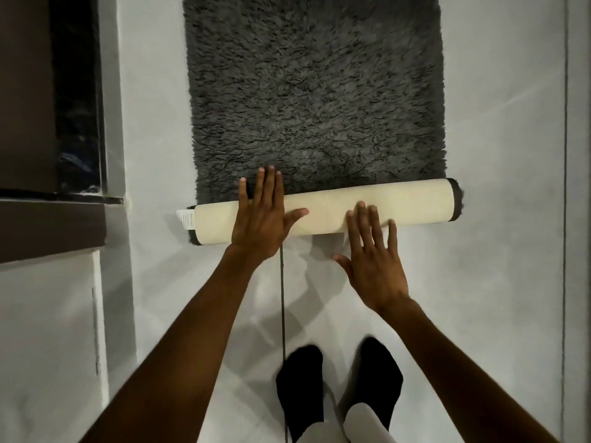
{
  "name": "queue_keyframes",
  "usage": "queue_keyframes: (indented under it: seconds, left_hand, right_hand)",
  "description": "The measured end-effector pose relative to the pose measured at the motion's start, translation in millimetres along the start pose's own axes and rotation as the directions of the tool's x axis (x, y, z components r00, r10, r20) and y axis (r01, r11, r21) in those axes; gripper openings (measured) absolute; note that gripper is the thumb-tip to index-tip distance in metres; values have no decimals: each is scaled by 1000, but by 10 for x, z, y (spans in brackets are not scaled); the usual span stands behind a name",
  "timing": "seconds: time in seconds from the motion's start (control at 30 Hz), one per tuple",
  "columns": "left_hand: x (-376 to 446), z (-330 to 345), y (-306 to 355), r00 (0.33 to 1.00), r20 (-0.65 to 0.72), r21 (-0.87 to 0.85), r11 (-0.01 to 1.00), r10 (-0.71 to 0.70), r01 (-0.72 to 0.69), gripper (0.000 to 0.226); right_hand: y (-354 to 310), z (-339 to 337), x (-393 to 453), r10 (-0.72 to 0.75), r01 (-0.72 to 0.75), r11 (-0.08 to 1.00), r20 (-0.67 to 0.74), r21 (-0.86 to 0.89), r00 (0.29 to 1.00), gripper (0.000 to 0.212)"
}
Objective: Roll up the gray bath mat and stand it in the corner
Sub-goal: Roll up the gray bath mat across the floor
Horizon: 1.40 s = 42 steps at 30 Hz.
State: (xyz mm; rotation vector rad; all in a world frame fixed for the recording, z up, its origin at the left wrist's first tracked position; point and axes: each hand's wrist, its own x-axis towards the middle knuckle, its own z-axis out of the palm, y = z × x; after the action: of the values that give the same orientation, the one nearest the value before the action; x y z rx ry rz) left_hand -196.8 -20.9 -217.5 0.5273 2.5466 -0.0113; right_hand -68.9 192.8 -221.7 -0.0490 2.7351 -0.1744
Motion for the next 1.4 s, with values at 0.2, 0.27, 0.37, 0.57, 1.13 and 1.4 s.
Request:
queue_keyframes:
  seconds: [0.2,0.27,0.37,0.57,1.13,1.4]
  left_hand:
    - [-137,-260,77,957,-235,10,985,168,-171,87]
    - [-181,-152,62,975,-162,53,988,153,-147,89]
    - [-137,-64,-89,989,-49,51,989,138,-136,94]
    - [841,-699,-252,997,-26,-19,998,67,-68,100]
    - [1534,-1414,-310,997,-10,-102,992,75,-76,85]
    - [2493,-1982,-619,997,-18,-212,974,72,-74,78]
  right_hand:
    - [36,-685,910,58,-58,998,-14,-37,998,91]
    - [7,-796,1106,57,-57,998,11,-30,998,91]
    - [-138,-741,1078,81,-83,995,32,61,996,91]
    - [28,-973,1184,-58,59,998,33,-8,998,86]
    - [118,-1799,2896,14,-14,992,8,127,1000,81]
    - [145,-1858,2969,-118,124,986,64,-107,991,84]
